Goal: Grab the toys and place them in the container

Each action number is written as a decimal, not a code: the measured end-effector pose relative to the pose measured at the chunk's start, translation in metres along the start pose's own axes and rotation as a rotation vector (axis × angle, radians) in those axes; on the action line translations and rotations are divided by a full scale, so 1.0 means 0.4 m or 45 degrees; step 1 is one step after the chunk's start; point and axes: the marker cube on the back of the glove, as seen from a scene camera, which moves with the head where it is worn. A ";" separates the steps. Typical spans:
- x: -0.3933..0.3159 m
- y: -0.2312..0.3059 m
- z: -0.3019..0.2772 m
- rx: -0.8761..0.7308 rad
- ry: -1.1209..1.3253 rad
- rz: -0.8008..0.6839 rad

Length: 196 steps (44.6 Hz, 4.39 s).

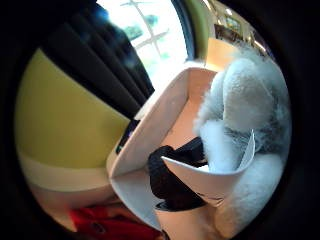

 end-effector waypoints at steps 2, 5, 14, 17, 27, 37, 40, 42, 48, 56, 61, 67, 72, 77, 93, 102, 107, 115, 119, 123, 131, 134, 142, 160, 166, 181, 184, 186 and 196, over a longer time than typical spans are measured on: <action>-0.015 -0.002 0.011 -0.018 0.001 -0.004; -0.018 0.008 0.025 -0.089 -0.006 -0.002; -0.004 0.071 0.066 -0.462 -0.063 -0.034; 0.015 0.094 0.057 -0.439 -0.102 -0.040; 0.126 0.172 0.014 -0.429 -0.036 0.011; 0.326 0.340 0.027 -0.427 -0.056 0.186; 0.373 0.400 0.052 -0.442 -0.042 0.239; 0.396 0.428 0.068 -0.455 -0.027 0.284; 0.485 0.517 0.105 -0.487 -0.010 0.386; 0.649 0.646 0.129 -0.540 0.108 0.667; 0.756 0.750 0.158 -0.653 0.181 0.765; 0.839 0.844 0.200 -0.724 0.246 0.846; 0.876 0.901 0.227 -0.737 0.293 0.847; 0.895 0.943 0.243 -0.775 0.297 0.838; 0.941 1.015 0.296 -0.669 0.210 0.884; 0.958 1.025 0.347 -0.577 0.076 0.927; 0.967 1.031 0.362 -0.523 0.036 0.925; 0.965 1.032 0.366 -0.476 0.032 0.937; 0.963 1.030 0.372 -0.414 0.026 0.957; 0.957 1.025 0.379 -0.342 0.016 0.962; 0.940 1.004 0.379 -0.270 0.105 0.905; 0.939 1.001 0.379 -0.231 0.125 0.889; 0.937 0.989 0.368 -0.142 0.188 0.892; 0.888 0.916 0.267 -0.153 0.163 0.874; 0.847 0.792 0.167 -0.100 0.219 0.751; 0.590 0.358 -0.049 0.086 -0.004 0.478; 0.514 0.284 -0.062 0.099 -0.043 0.415; 0.469 0.244 -0.065 0.104 -0.073 0.386; 0.240 0.087 -0.055 0.109 -0.192 0.225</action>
